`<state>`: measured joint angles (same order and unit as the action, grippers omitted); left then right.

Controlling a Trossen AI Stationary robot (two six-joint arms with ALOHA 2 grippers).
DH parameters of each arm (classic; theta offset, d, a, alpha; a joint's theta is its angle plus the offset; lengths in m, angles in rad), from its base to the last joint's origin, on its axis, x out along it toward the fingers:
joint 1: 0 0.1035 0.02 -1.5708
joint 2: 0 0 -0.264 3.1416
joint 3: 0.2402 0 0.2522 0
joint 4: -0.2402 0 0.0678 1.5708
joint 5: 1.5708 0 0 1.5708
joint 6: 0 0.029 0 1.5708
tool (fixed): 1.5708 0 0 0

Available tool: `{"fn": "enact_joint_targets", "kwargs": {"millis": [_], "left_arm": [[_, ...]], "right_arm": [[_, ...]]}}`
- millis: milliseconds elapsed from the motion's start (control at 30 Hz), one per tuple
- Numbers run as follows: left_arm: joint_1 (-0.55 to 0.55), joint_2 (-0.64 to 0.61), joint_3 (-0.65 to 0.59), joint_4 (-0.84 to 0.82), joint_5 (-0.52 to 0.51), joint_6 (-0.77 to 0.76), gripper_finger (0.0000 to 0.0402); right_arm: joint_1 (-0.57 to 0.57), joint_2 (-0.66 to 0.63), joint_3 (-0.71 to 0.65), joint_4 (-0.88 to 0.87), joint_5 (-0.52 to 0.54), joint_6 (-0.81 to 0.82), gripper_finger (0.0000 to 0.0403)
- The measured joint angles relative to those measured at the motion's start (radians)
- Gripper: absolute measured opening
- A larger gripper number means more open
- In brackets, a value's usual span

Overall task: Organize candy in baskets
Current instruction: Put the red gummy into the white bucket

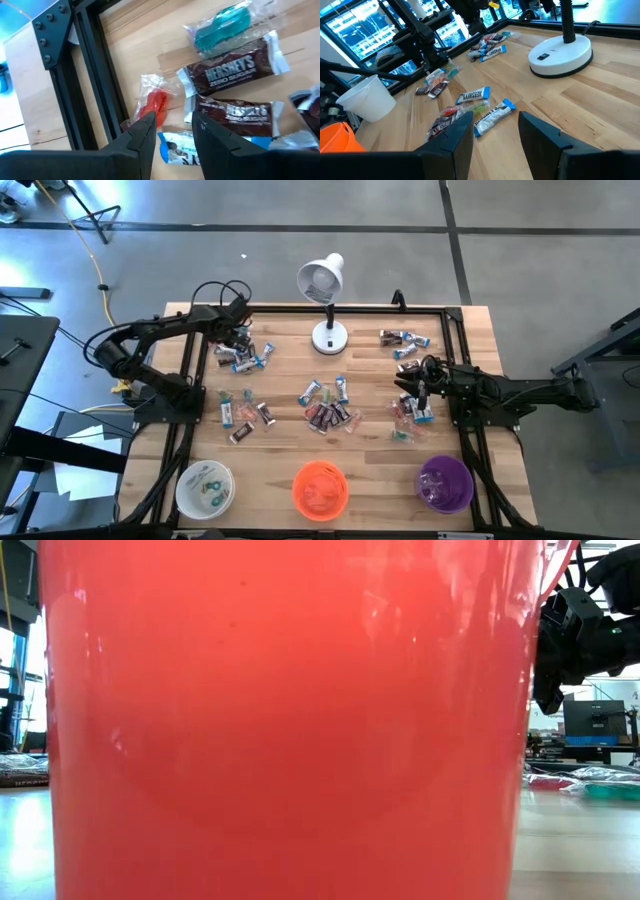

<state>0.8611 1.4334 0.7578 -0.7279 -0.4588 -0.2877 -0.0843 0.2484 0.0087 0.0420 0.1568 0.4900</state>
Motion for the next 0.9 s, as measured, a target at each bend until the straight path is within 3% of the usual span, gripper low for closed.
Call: {"fn": "enact_joint_targets", "kwargs": {"millis": [900], "left_arm": [[-0.036, 0.132, 0.000, -0.030, -0.163, -0.031, 0.0115]], "right_arm": [[0.000, 0.000, 0.000, 0.000, 0.000, 0.000, 0.0152]]}}
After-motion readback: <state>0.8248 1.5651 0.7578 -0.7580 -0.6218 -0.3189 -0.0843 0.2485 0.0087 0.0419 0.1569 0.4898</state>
